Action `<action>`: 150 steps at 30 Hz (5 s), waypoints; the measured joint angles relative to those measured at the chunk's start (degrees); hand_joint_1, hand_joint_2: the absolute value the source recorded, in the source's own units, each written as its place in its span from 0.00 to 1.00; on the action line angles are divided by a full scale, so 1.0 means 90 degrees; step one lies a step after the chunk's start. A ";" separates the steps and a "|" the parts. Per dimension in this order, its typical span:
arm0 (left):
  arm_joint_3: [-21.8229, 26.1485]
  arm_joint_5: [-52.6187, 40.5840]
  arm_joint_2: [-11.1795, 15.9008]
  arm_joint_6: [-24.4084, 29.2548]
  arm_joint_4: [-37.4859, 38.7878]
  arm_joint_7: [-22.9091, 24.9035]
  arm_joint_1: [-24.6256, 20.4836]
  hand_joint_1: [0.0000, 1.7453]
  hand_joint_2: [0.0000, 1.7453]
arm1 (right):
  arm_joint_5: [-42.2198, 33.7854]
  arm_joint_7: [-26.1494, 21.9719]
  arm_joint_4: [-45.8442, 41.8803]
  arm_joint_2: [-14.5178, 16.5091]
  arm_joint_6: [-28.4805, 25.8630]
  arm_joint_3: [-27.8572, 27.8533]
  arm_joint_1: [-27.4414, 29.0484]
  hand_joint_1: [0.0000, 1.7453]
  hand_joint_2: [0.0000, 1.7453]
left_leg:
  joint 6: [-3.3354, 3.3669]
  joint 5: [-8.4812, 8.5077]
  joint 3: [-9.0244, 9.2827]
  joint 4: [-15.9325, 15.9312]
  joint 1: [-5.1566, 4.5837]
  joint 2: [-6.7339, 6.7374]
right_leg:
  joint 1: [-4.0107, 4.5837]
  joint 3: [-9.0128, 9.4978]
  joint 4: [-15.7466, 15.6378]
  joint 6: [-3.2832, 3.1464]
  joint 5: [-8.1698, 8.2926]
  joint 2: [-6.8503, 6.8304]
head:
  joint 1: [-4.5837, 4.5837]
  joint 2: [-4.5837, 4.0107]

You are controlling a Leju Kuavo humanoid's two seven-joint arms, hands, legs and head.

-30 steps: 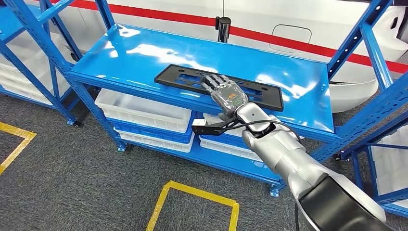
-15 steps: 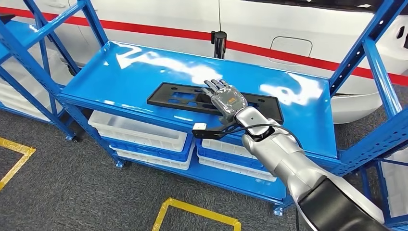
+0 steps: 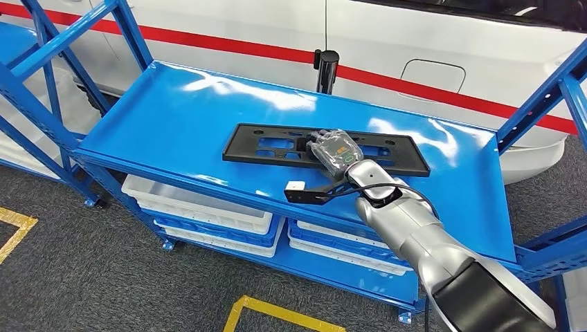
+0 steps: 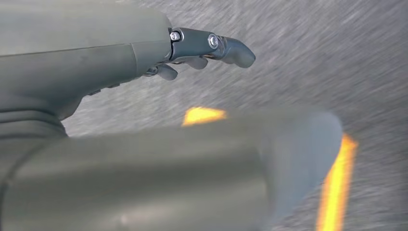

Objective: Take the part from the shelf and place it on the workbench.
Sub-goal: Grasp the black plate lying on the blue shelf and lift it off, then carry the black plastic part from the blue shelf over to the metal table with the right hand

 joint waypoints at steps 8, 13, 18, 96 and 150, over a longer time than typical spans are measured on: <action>0.0495 0.0359 -0.0049 0.0823 -0.0038 -0.1452 -0.0052 0.00 1.00 | 0.0042 -0.0291 -0.0407 -0.0191 -0.0266 -0.0157 0.0136 1.00 1.00 | -0.0062 -0.0247 0.0185 0.0066 -0.0074 -0.0090 | -0.0018 0.0333 -0.1757 0.0090 0.1262 -0.0039 | -0.0012 0.0000; 0.0609 0.0355 -0.0056 0.0510 -0.0039 -0.1368 -0.0062 0.00 1.00 | -0.0064 -0.0463 -0.0768 -0.0251 -0.0309 -0.0210 0.0215 1.00 1.00 | -0.0057 -0.0267 0.0201 0.0059 -0.0047 -0.0071 | -0.0017 0.0321 -0.1751 0.0018 0.1275 -0.0012 | -0.0030 0.0000; 0.0698 0.0281 -0.0060 0.0475 -0.0039 -0.0828 -0.0069 0.00 1.00 | -0.0301 -0.0661 -0.1702 -0.0464 -0.0473 -0.0393 0.0489 1.00 1.00 | -0.0091 -0.0281 0.0214 0.0047 -0.0026 -0.0049 | 0.0008 0.0320 -0.1747 -0.0012 0.1260 0.0008 | -0.0029 0.0000; 0.0728 -0.0168 -0.0113 -0.0083 -0.0042 -0.0046 -0.0096 0.00 1.00 | 0.0073 -0.0582 -0.2954 -0.0619 -0.0392 -0.0904 0.0843 1.00 1.00 | -0.0228 -0.0819 0.0578 0.0431 0.0029 0.0061 | -0.0053 0.0266 -0.1643 -0.0100 0.1349 -0.0056 | 0.0016 0.0000; 0.0736 -0.0309 -0.0143 -0.0199 -0.0049 0.0061 -0.0176 0.00 1.00 | -0.0321 -0.1220 -0.3430 -0.0658 -0.0132 -0.1099 0.0891 1.00 1.00 | -0.0214 -0.0636 -0.0614 0.0955 -0.0036 0.0020 | -0.0071 0.0948 -0.1983 -0.0270 0.0965 -0.0120 | 0.0036 0.0000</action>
